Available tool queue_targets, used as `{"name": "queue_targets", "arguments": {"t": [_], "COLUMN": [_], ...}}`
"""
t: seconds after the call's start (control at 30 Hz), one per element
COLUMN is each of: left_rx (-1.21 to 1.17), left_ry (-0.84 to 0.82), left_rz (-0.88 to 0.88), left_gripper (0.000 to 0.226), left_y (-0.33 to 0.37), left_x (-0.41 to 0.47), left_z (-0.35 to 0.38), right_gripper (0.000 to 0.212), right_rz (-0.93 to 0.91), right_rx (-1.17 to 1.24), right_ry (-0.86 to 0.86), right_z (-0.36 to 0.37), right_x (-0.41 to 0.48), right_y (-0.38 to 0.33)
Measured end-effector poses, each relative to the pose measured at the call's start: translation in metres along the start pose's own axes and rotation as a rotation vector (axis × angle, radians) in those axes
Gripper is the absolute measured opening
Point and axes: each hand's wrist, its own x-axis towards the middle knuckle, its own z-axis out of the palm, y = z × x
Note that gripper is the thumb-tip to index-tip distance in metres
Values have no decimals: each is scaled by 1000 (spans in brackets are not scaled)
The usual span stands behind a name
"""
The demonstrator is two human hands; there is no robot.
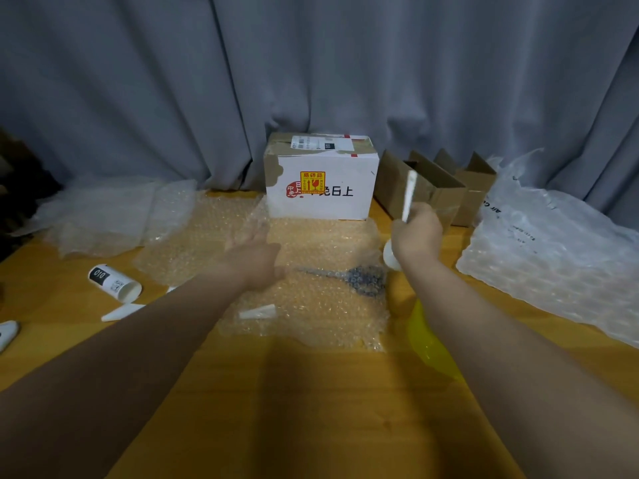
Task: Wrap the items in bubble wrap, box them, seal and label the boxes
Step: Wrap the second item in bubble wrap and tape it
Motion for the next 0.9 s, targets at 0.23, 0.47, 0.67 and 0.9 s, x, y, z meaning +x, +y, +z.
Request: {"name": "queue_targets", "arguments": {"t": [0.23, 0.47, 0.67, 0.9], "left_rx": [-304, -420, -327, -229], "left_ry": [194, 123, 332, 143], "left_rz": [-77, -238, -277, -329], "left_gripper": [20, 52, 50, 51], "left_y": [-22, -33, -34, -41], "left_x": [-59, -75, -72, -65], "left_z": [19, 33, 34, 33], "right_gripper": [33, 38, 38, 35], "right_rz": [-680, -701, -646, -628], "right_rx": [-279, -555, -477, -347], "right_ry": [-626, -809, -831, -846], "right_z": [33, 52, 45, 38], "right_x": [-58, -88, -89, -88], "right_y": [-8, 12, 25, 26]}}
